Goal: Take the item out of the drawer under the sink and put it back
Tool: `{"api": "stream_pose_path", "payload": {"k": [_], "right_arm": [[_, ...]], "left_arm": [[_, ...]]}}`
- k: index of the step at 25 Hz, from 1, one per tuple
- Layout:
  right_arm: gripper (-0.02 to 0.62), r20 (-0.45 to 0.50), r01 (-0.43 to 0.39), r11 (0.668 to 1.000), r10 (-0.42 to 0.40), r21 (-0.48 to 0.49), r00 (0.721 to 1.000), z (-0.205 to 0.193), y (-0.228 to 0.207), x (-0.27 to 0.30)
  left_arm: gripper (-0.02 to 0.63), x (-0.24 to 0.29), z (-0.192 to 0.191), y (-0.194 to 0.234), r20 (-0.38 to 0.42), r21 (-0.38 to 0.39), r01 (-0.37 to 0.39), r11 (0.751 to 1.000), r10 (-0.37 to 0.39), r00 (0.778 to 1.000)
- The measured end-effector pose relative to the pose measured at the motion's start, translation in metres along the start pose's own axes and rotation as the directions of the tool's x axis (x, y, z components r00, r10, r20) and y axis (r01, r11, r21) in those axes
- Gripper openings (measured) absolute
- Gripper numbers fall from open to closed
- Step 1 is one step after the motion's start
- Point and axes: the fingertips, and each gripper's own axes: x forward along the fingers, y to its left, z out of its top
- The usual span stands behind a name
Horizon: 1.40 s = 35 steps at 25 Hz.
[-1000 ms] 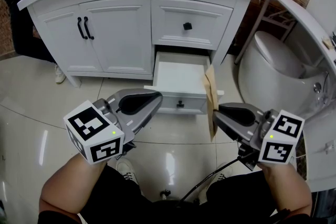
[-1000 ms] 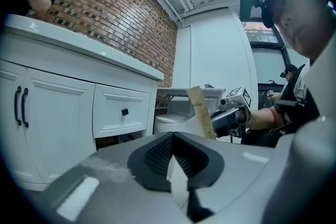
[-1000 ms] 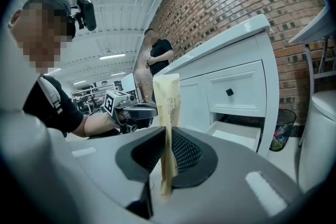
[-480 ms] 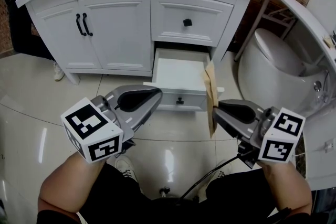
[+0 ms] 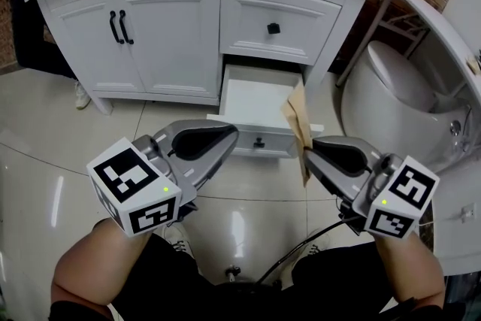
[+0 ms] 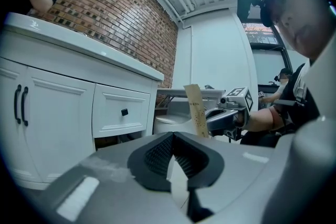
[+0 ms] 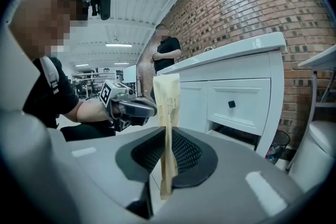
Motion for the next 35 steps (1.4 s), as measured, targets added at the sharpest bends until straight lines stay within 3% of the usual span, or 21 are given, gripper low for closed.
{"api": "stream_pose_path", "payload": {"k": [6,17,27,35], "right_arm": [[0.041,0.007,0.044,0.998,-0.044,-0.05,0.999,0.017,-0.014,0.003],[0.042,-0.02,0.036,0.992,-0.039,-0.12,0.999,0.034,-0.036,0.04],[0.041,0.015,0.108,0.97,-0.108,-0.22,0.994,0.044,-0.107,0.095],[0.043,-0.152,0.14,0.975,-0.166,-0.173,0.974,-0.007,-0.177,0.149]], "left_arm": [[0.005,0.0,0.002,0.0,0.002,-0.009,0.005,1.0,-0.005,1.0],[0.005,0.0,0.002,0.003,0.005,-0.024,0.015,1.0,-0.015,1.0],[0.005,0.003,0.004,0.007,0.015,-0.026,0.01,1.0,-0.009,1.0],[0.005,0.004,0.004,0.017,0.016,-0.043,0.0,0.999,0.001,1.0]]}}
